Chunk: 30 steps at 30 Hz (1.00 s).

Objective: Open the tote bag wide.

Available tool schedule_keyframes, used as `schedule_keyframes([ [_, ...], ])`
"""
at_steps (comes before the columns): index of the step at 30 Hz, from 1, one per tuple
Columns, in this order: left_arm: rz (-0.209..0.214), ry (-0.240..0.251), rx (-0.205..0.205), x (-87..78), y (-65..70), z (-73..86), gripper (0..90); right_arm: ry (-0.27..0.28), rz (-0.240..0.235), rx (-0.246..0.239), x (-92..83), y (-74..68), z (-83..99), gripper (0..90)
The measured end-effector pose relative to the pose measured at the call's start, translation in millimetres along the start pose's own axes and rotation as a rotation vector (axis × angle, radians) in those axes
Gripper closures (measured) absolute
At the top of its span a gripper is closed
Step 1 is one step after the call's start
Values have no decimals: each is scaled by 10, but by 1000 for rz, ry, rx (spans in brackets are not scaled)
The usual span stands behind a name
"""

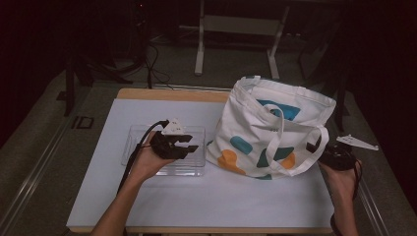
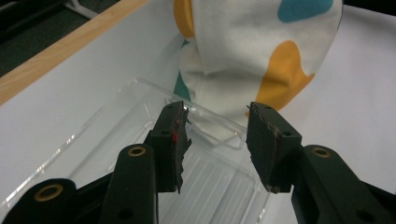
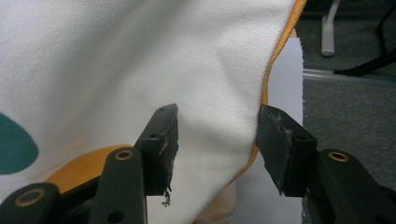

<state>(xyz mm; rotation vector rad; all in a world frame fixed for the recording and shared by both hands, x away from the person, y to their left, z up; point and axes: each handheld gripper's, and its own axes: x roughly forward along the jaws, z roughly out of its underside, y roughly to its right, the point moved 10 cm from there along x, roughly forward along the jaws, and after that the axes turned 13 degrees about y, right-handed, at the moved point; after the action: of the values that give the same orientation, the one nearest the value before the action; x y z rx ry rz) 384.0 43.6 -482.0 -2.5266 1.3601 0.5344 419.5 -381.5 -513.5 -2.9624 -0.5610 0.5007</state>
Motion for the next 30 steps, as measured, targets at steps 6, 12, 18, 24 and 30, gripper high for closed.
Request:
schedule_keyframes([
  [6,14,10,20,111,-23,-191,540,-7,-13,36,31,31,12,447],
  [12,21,22,16,222,-82,-380,520,-11,-26,49,56,36,5,402],
  [18,35,27,5,366,-115,-532,494,-17,-8,72,52,89,20,360],
  [24,38,28,9,478,-139,-660,493,-24,-41,83,64,85,41,365],
  [30,55,29,11,570,-159,-774,519,-29,-50,87,74,89,72,391],
])
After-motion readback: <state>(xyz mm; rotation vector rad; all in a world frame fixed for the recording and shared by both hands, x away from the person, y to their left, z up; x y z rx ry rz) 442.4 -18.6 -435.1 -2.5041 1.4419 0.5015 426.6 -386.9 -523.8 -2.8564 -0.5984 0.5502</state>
